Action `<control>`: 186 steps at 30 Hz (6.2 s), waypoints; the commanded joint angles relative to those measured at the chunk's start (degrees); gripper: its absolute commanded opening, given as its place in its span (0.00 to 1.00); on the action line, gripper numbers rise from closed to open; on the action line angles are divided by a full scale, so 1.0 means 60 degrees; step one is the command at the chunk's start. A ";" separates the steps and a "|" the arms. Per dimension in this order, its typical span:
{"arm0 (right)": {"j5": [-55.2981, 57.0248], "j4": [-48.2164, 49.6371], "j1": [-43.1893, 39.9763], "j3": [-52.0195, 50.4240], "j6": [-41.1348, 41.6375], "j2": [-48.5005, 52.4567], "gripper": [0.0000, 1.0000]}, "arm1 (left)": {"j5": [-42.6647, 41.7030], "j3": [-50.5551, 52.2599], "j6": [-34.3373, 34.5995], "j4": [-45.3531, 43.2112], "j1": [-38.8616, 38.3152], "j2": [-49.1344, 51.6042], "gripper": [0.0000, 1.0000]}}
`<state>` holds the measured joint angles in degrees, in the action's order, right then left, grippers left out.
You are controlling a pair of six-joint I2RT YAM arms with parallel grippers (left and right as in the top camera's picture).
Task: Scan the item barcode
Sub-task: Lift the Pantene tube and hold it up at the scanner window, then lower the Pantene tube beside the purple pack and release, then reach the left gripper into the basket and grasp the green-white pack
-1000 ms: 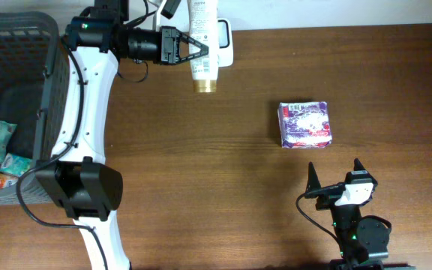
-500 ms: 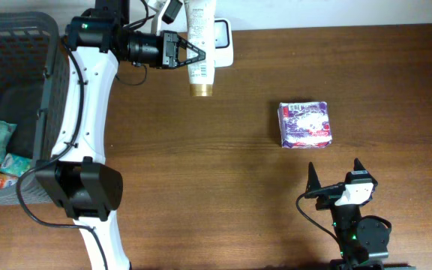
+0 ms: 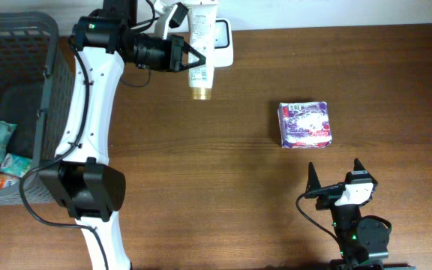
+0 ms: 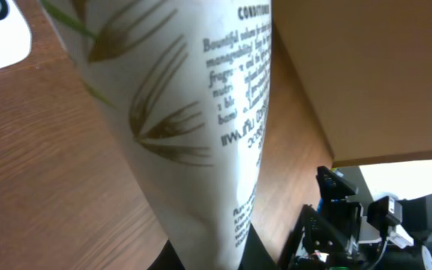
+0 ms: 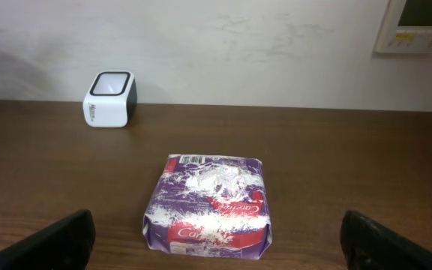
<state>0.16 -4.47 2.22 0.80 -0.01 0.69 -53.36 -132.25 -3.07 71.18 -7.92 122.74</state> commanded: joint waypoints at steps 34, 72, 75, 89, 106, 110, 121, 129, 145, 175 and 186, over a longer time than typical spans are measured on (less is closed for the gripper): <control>0.0055 -0.0033 -0.0062 -0.0080 0.0000 -0.0055 0.99 | 1.2404 0.1213 0.4109 0.1851 -0.3428 0.0455 0.00; 0.0055 -0.0033 -0.0062 -0.0080 0.0000 -0.0055 0.99 | 0.4426 0.2769 0.2823 -0.0565 -0.2801 0.2867 0.65; 0.0055 -0.0033 -0.0062 -0.0080 0.0004 -0.0055 0.99 | 0.4309 0.2991 0.3005 -0.1049 -0.2943 0.2867 0.38; 0.0055 -0.0033 -0.0062 -0.0080 0.0000 -0.0055 0.99 | 0.3687 0.2991 0.6484 -0.3289 -0.4324 0.2863 0.30; 0.0055 -0.0033 -0.0062 -0.0080 0.0000 -0.0055 0.99 | 0.6408 -0.3566 0.4175 0.2936 -0.2892 0.2630 0.73; 0.0055 -0.0033 -0.0062 -0.0080 0.0004 -0.0055 0.99 | 0.6277 -0.6058 0.3220 0.4258 -0.2189 0.2623 0.87; 0.0055 -0.0033 -0.0062 -0.0080 0.0004 -0.0055 0.99 | 0.6269 -0.6357 0.2197 0.4258 -0.0124 0.0182 0.99; 0.0055 -0.0033 -0.0062 -0.0080 0.0000 -0.0055 0.99 | 0.7839 -0.5293 0.2058 0.4258 0.1643 -0.1104 0.99; 0.0055 -0.0033 -0.0062 -0.0080 0.0004 -0.0055 0.99 | 0.7956 -0.5286 0.2135 0.2914 0.4867 -0.1100 0.99; 0.0055 -0.0033 -0.0062 -0.0080 0.0000 -0.0055 0.99 | 1.2404 0.1286 0.5111 0.2204 0.6047 0.2116 0.99; 0.0055 -0.0033 -0.0062 -0.0080 0.0004 -0.0055 0.99 | 1.2611 0.3056 0.5504 0.0780 0.6317 0.2116 0.91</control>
<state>0.16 -4.47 2.22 0.80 -0.01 0.69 21.65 -116.07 28.51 77.49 28.67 135.00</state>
